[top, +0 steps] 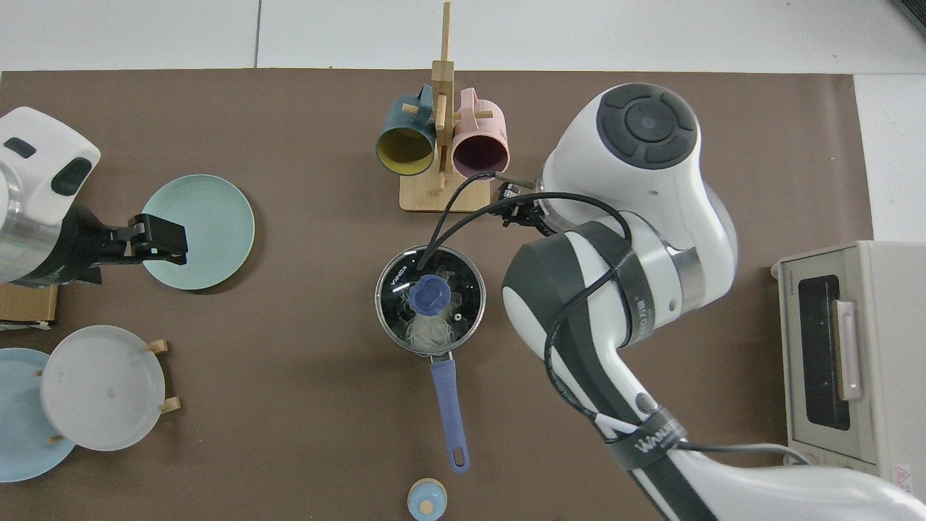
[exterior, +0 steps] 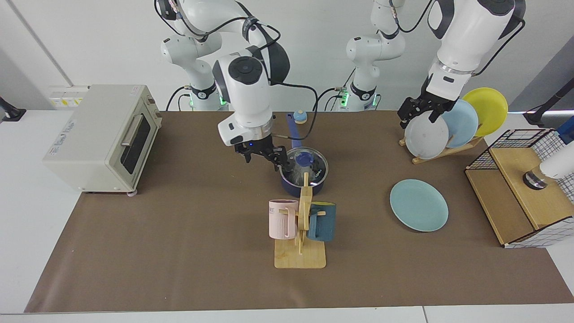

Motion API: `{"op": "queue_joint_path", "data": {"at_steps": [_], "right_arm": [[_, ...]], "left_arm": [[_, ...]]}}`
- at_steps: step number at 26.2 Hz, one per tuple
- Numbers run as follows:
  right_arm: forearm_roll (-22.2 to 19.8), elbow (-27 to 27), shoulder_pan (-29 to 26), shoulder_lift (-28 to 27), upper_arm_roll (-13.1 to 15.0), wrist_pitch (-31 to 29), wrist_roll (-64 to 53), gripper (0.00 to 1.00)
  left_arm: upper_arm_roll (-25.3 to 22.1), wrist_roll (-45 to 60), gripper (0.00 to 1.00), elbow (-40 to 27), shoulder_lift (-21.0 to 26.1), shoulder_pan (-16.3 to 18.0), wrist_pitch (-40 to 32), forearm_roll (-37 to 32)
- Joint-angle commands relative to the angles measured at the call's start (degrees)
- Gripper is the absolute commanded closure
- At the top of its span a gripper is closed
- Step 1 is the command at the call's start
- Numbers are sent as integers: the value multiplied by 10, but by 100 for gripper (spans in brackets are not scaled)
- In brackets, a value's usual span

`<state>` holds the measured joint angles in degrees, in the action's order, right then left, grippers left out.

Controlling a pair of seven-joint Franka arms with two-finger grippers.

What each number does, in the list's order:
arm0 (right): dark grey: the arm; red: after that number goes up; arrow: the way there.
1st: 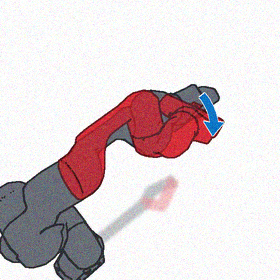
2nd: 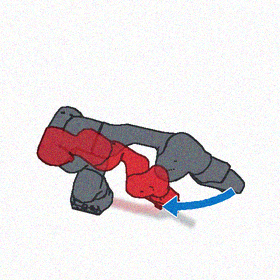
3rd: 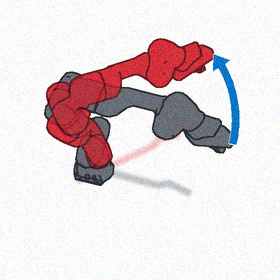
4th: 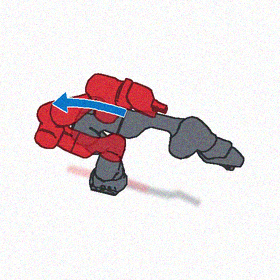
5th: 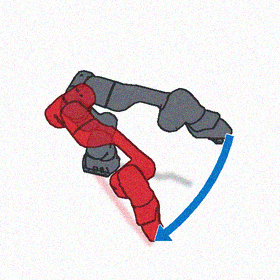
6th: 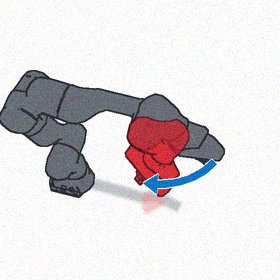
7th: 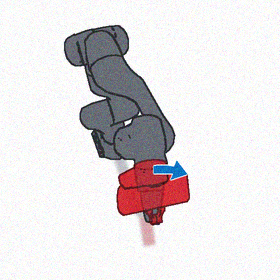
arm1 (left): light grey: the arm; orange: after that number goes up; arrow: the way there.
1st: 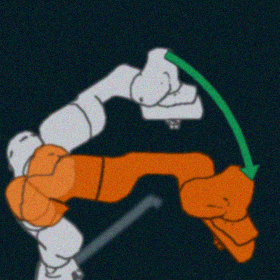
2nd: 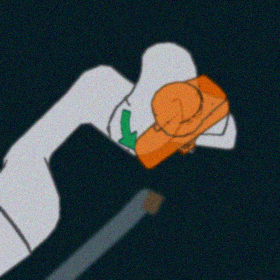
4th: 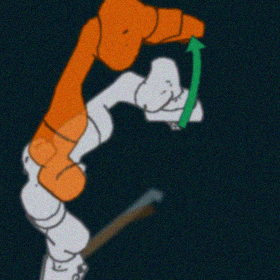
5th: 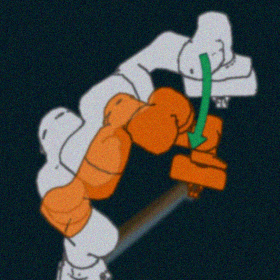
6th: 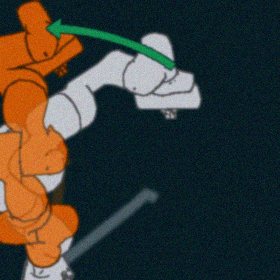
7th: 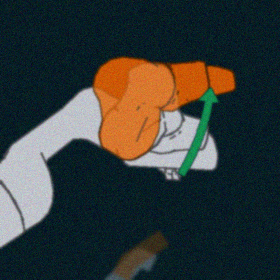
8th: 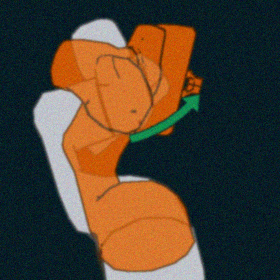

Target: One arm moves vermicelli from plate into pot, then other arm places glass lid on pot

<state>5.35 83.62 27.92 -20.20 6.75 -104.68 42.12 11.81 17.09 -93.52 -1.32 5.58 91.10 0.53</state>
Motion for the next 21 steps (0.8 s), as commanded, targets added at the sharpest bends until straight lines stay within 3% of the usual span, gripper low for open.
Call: {"op": "queue_joint_path", "data": {"at_steps": [1,13,21], "right_arm": [[11,36,-47,31,-4,10,-114,0],[-19,40,-149,38,-2,32,-344,0],[-35,37,-189,54,-2,49,-425,0]], "left_arm": [[1,5,0,-11,-13,2,-6,-2],[1,5,0,-11,-13,2,-6,-2],[0,5,0,-11,-13,2,-6,-2]]}}
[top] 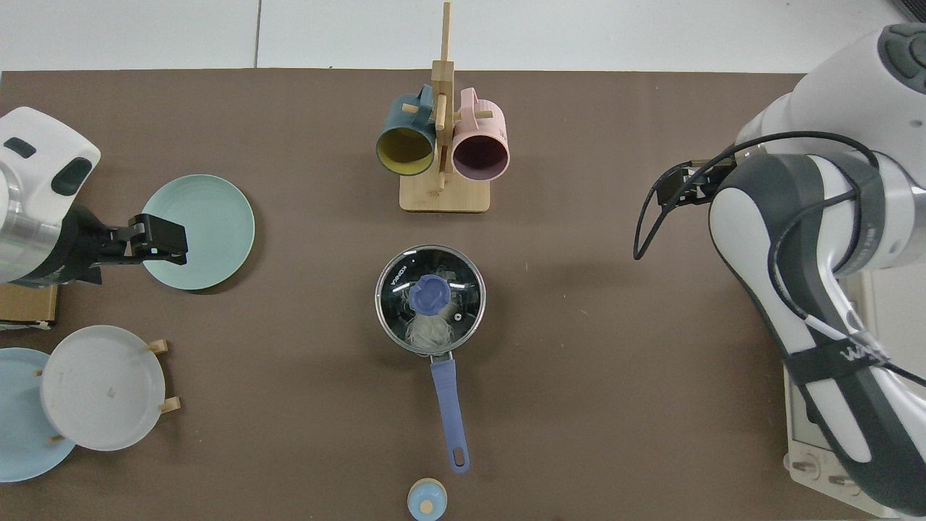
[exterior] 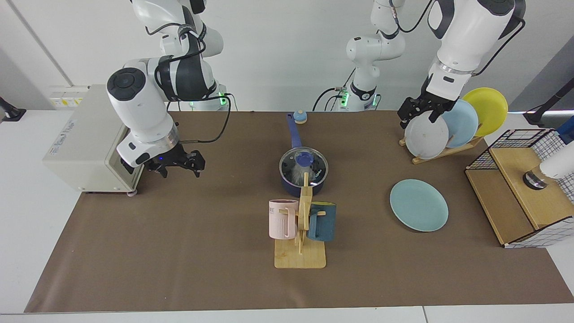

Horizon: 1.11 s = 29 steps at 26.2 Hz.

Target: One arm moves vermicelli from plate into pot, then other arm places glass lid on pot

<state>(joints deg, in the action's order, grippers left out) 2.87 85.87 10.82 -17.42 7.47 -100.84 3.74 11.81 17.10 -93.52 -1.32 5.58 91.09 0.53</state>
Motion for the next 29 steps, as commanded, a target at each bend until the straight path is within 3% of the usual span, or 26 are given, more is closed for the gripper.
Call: {"op": "queue_joint_path", "data": {"at_steps": [1,16,29], "right_arm": [[-10,14,-19,28,-8,15,-44,0],[-19,9,-18,99,4,70,-45,0],[-15,10,-9,113,3,112,-4,0]], "left_arm": [[1,5,0,-11,-13,2,-6,-2],[1,6,0,-11,-13,2,-6,-2],[1,6,0,-11,-13,2,-6,-2]]}}
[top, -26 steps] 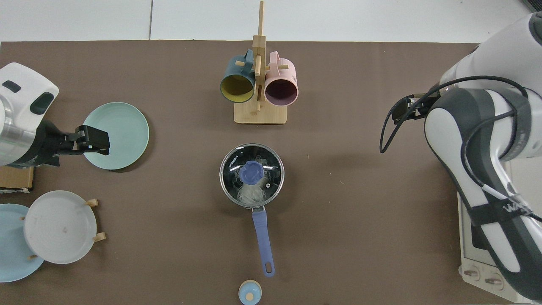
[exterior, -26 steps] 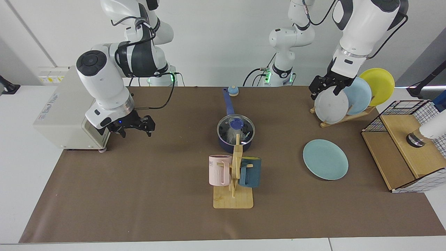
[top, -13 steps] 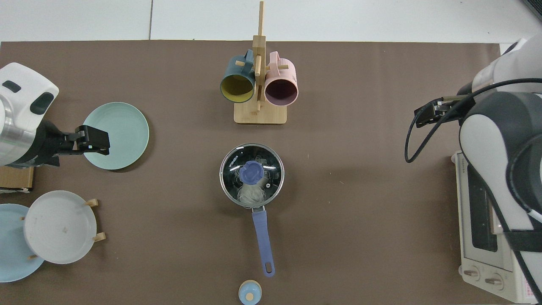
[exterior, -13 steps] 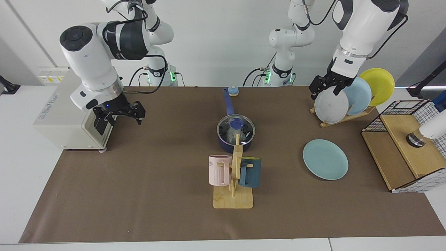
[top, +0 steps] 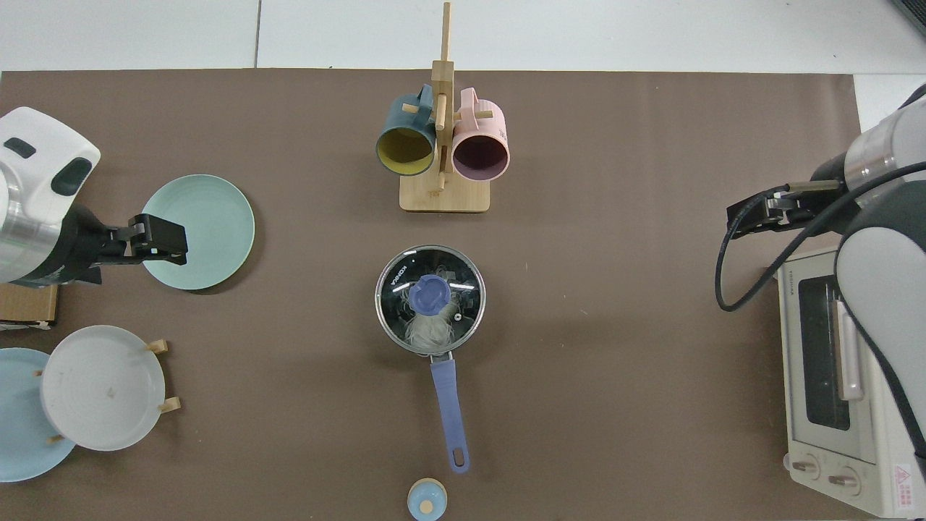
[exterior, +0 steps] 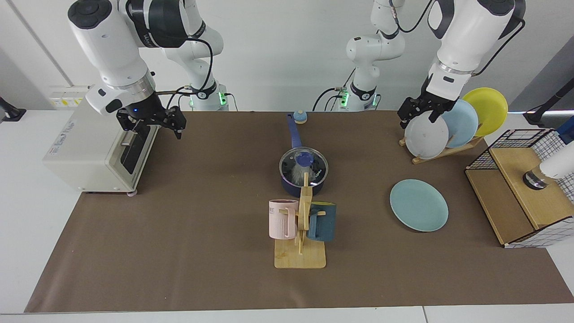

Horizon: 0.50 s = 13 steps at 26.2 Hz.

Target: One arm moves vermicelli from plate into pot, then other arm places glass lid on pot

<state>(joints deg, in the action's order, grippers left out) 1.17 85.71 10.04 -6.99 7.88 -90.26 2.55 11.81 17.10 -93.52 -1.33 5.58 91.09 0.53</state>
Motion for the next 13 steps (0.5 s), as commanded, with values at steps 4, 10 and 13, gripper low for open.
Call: {"op": "queue_joint_path", "data": {"at_steps": [4,10,13], "right_arm": [[-4,11,-3,8,2,7,-23,0],[0,10,-7,7,6,4,-19,0],[-3,10,-11,7,8,4,-18,0]], "left_arm": [[1,5,0,-11,-13,2,-6,-2],[1,5,0,-11,-13,2,-6,-2],[0,5,0,-11,-13,2,-6,-2]]}}
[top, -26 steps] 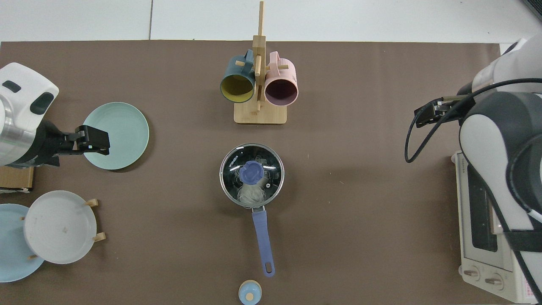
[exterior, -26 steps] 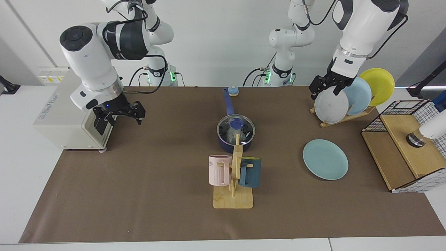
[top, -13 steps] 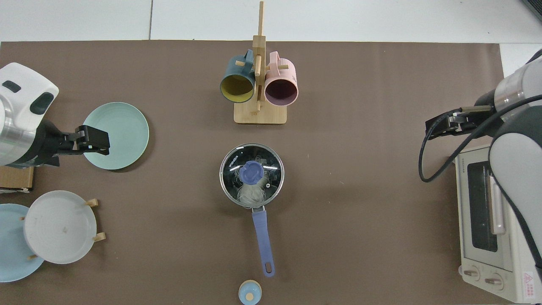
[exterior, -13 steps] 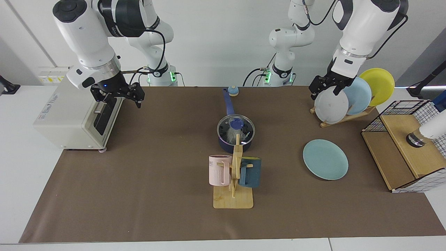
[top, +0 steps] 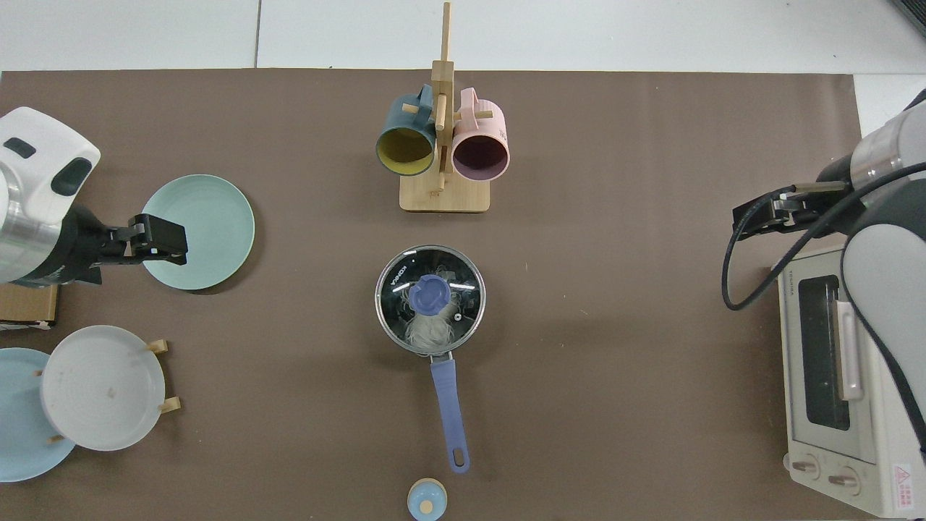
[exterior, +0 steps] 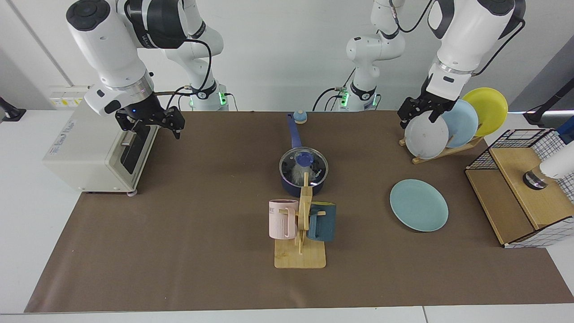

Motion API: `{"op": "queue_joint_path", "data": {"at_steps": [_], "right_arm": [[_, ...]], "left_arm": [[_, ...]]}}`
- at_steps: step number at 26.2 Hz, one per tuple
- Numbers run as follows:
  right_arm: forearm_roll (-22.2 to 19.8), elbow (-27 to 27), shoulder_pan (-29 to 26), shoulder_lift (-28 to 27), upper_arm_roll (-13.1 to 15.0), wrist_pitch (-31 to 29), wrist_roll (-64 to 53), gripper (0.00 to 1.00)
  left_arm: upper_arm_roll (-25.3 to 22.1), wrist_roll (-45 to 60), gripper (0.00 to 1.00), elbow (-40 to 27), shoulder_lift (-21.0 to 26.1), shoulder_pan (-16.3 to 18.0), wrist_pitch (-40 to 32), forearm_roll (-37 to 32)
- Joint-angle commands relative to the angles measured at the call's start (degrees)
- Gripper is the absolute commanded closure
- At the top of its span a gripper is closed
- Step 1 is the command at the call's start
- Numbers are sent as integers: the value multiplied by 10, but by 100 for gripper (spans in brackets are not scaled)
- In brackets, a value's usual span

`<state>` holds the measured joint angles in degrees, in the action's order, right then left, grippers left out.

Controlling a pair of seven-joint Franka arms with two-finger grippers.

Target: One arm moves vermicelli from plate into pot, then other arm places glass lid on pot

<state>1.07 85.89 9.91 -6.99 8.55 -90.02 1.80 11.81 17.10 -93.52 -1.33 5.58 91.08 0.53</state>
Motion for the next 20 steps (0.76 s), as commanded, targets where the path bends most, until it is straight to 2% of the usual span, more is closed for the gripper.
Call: {"op": "queue_joint_path", "data": {"at_steps": [1,8,20], "right_arm": [[-2,8,-9,7,5,2,-10,0],[-5,-2,-2,0,15,3,2,0],[-3,-3,-1,1,14,6,23,0]], "left_arm": [[0,5,0,-11,-13,2,-6,-2],[1,5,0,-11,-13,2,-6,-2],[0,5,0,-11,-13,2,-6,-2]]}}
